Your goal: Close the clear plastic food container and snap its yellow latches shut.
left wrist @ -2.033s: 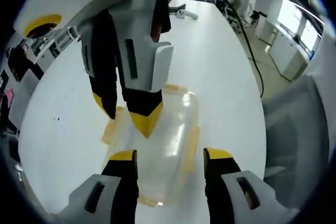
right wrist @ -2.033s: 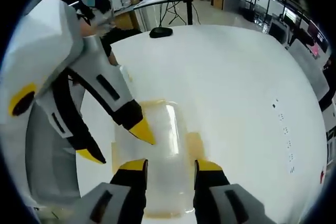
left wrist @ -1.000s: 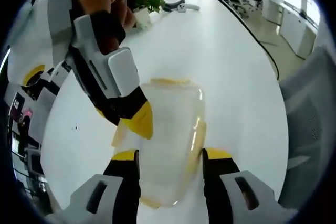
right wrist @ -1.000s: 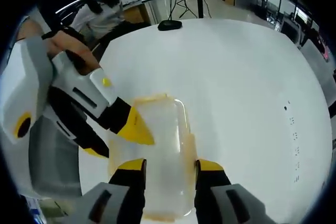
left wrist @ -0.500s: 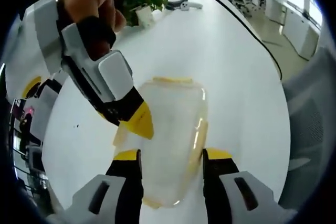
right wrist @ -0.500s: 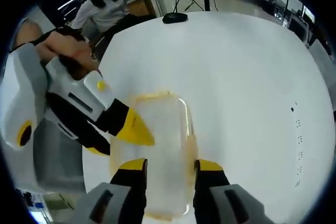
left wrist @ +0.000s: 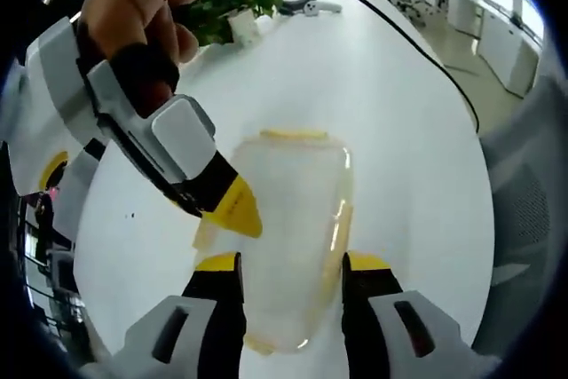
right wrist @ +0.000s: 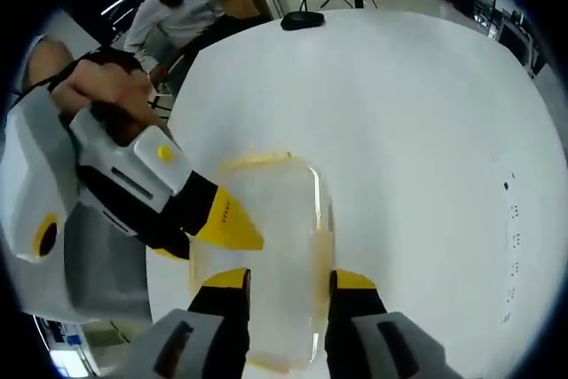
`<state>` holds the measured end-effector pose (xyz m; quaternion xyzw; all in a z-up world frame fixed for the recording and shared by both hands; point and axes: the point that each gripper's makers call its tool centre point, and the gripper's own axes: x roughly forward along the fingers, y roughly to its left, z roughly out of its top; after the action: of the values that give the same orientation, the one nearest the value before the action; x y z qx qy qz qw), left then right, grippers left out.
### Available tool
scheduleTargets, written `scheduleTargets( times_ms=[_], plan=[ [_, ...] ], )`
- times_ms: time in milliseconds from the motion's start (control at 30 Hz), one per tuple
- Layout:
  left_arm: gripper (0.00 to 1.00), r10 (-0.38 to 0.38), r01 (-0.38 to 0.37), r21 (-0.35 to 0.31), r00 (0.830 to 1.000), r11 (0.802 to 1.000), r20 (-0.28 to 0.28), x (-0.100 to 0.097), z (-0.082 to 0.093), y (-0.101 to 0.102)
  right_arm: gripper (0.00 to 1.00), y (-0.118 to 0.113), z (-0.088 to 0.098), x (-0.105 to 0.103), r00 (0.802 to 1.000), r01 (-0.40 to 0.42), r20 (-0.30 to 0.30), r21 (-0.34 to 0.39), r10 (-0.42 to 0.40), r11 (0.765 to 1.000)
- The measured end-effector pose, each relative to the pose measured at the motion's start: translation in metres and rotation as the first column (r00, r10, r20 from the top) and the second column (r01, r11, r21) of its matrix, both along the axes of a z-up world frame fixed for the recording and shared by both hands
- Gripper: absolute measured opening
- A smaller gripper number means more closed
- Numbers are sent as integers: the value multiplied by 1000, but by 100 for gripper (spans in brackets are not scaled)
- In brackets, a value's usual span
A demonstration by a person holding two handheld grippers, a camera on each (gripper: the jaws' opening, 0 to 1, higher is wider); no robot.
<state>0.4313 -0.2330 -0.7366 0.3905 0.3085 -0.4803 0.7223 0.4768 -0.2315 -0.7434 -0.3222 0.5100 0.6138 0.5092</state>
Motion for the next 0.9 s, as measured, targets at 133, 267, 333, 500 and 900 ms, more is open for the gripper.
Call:
scheduleTargets(
  times_ms=[133,267,333,500,900],
  plan=[
    [40,-1,1,-3,1000,1000,-1,0,-1,0,32,0,0,1,1000,3,3,11,-3,1000],
    [41,-12,12,-4,1000,1000,0,-1,-1,-1,33,-1,1,2,1000,18,4,32,-18,999],
    [42,-12,12,-4,1000,1000,-4,0,-1,-1,33,0,2,2,1000,20,8,39,-21,999],
    [42,4,-5,-30,999,1000,-37,1,2,-2,34,0,3,3,999,37,16,44,-37,998],
    [56,-19,18,-21,997,1000,-74,-4,0,-3,44,-4,7,1,998,55,41,54,-57,997]
  ],
)
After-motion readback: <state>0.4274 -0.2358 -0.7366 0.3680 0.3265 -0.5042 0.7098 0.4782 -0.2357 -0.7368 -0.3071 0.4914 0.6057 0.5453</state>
